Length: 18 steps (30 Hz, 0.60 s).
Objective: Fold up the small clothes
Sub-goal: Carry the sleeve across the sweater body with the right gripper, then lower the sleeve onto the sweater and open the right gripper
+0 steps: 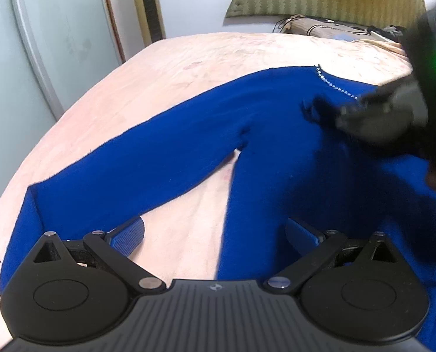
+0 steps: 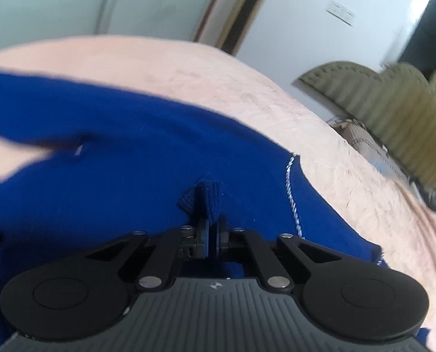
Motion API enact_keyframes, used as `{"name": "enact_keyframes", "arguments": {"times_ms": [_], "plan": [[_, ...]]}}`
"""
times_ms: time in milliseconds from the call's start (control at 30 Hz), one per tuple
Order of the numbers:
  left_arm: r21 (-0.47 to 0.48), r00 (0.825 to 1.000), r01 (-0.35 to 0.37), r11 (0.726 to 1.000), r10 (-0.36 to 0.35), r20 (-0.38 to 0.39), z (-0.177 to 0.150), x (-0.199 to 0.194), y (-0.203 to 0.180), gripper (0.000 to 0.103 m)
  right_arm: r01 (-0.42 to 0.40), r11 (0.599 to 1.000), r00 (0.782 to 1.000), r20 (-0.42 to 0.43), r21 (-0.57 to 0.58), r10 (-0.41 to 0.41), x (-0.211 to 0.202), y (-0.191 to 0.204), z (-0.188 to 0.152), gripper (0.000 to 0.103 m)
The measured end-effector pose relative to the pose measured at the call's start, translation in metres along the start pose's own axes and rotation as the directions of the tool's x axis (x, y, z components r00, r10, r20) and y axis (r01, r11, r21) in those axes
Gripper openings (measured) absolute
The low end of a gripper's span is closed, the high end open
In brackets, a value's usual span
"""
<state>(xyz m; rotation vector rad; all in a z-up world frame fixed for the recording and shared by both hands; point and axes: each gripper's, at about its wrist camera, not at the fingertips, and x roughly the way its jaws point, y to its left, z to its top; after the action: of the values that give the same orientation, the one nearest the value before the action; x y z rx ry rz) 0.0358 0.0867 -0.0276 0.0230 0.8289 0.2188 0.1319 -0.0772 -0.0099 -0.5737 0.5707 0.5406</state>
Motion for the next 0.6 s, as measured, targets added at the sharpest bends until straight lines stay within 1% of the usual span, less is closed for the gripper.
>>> {"name": "enact_keyframes", "arguments": {"times_ms": [67, 133, 200, 233, 267, 300, 333, 367, 433, 500, 567, 600], "plan": [[-0.01, 1.0, 0.004, 1.0, -0.004, -0.009, 0.0, 0.001, 0.001, 0.103, -0.018, 0.997, 0.999, 0.028, 0.072, 0.016, -0.002, -0.008, 0.012, 0.005], [-0.011, 1.0, 0.007, 1.0, -0.007, -0.01, 0.0, 0.001, 0.0, 0.103, -0.055, 0.99, 0.997, 0.062, 0.127, 0.048, -0.002, -0.014, 0.027, 0.005], [-0.004, 1.0, 0.003, 1.0, -0.004, -0.009, 0.0, 0.0, -0.002, 0.103, -0.106, 0.981, 0.992, 0.09, 0.165, 0.092, -0.003, -0.016, 0.041, 0.005], [0.002, 1.0, 0.001, 1.0, -0.001, -0.009, 0.0, 0.0, -0.003, 0.103, -0.155, 0.973, 0.986, 0.09, 0.171, 0.141, -0.002, -0.012, 0.049, 0.007], [0.008, 1.0, -0.003, 1.0, 0.003, -0.008, -0.001, -0.001, -0.004, 0.103, -0.155, 0.973, 0.986, 0.09, 0.171, 0.141, -0.002, -0.012, 0.049, 0.019], [0.012, 1.0, -0.005, 1.0, 0.005, -0.007, -0.001, -0.002, -0.005, 0.103, -0.189, 0.965, 0.981, 0.069, 0.181, 0.179, 0.002, -0.011, 0.05, 0.022], [0.016, 1.0, -0.005, 1.0, 0.005, -0.004, -0.001, -0.004, -0.005, 0.103, -0.219, 0.954, 0.976, 0.056, 0.204, 0.212, 0.004, -0.011, 0.05, 0.034], [0.018, 1.0, -0.006, 1.0, 0.005, 0.002, -0.002, -0.005, -0.005, 0.103, -0.242, 0.942, 0.97, 0.059, 0.232, 0.235, 0.002, -0.012, 0.048, 0.037], [0.016, 1.0, -0.01, 1.0, 0.01, 0.004, -0.002, -0.005, -0.004, 0.103, -0.269, 0.919, 0.963, 0.091, 0.289, 0.254, -0.013, -0.022, 0.039, 0.037], [0.011, 1.0, -0.009, 1.0, 0.009, -0.004, -0.001, -0.002, -0.006, 0.103, -0.266, 0.893, 0.964, 0.11, 0.363, 0.242, -0.034, -0.032, 0.026, 0.041], [0.004, 1.0, -0.005, 1.0, 0.005, -0.013, 0.001, 0.001, -0.009, 0.103, -0.238, 0.869, 0.971, 0.108, 0.434, 0.212, -0.051, -0.043, 0.008, 0.055], [0.003, 1.0, -0.003, 1.0, 0.003, -0.016, 0.002, 0.001, -0.01, 0.103, -0.212, 0.863, 0.977, 0.089, 0.459, 0.193, -0.053, -0.048, -0.001, 0.06]]}}
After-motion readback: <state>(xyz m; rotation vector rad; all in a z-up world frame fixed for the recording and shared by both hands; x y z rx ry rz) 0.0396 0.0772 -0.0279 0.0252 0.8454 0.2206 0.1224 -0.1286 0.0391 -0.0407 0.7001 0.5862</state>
